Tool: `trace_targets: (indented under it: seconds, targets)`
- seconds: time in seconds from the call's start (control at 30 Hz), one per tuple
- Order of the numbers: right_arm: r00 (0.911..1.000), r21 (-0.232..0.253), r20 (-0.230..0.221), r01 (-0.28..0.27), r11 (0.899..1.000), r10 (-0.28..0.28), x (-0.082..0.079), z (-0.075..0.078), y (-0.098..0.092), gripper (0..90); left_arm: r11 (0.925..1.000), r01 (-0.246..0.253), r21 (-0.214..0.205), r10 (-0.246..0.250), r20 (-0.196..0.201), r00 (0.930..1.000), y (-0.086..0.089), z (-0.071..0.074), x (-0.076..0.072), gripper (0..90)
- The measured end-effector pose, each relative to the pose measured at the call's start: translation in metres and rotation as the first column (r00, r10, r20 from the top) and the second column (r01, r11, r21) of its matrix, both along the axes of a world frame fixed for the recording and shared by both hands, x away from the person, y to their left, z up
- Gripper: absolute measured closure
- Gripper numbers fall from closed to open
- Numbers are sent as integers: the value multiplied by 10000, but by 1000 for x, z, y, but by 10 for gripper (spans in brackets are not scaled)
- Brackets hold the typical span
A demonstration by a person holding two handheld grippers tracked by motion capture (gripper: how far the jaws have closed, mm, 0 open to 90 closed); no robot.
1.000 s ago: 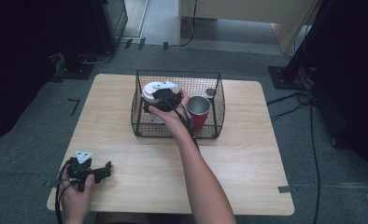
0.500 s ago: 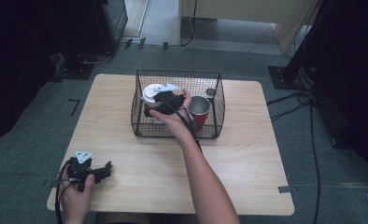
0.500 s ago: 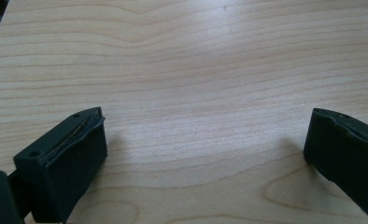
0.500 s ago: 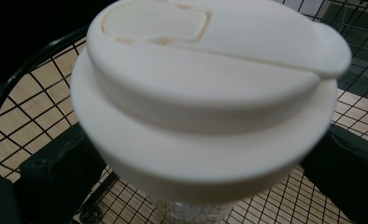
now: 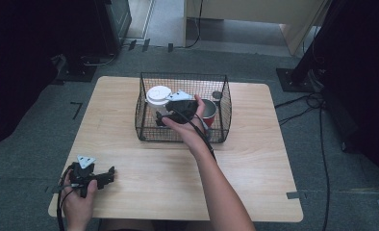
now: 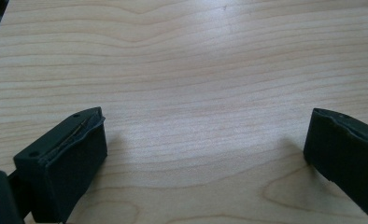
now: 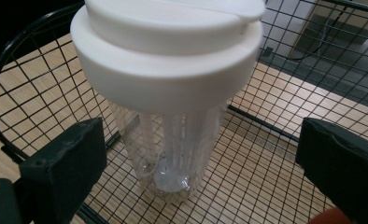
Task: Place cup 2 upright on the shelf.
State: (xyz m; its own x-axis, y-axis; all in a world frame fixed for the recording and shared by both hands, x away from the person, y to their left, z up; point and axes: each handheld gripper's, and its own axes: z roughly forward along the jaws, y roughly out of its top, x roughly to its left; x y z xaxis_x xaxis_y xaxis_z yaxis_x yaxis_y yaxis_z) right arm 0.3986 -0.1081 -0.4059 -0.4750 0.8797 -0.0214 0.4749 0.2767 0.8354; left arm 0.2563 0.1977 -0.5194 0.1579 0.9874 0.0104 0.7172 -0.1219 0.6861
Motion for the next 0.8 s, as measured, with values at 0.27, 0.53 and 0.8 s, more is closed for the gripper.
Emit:
trace_targets:
  seconds: [0.27, 0.53, 0.8]
  targets:
    - [9995, 264, 295, 135, 9996, -143, -19, 1, -23, 24, 10000, -6, -4, 6, 9, 10000, 0, 0, 0, 0]
    - [9979, 404, 626, 116, 9991, -142, -36, 4, -43, 24, 10000, 4, 6, -4, 7, 10000, 0, 0, 0, 0]
    - [9960, 594, 890, 11, 9982, -64, -54, 6, -60, 24, 10000, -19, -20, 19, 23, 10000, 0, 0, 0, 0]
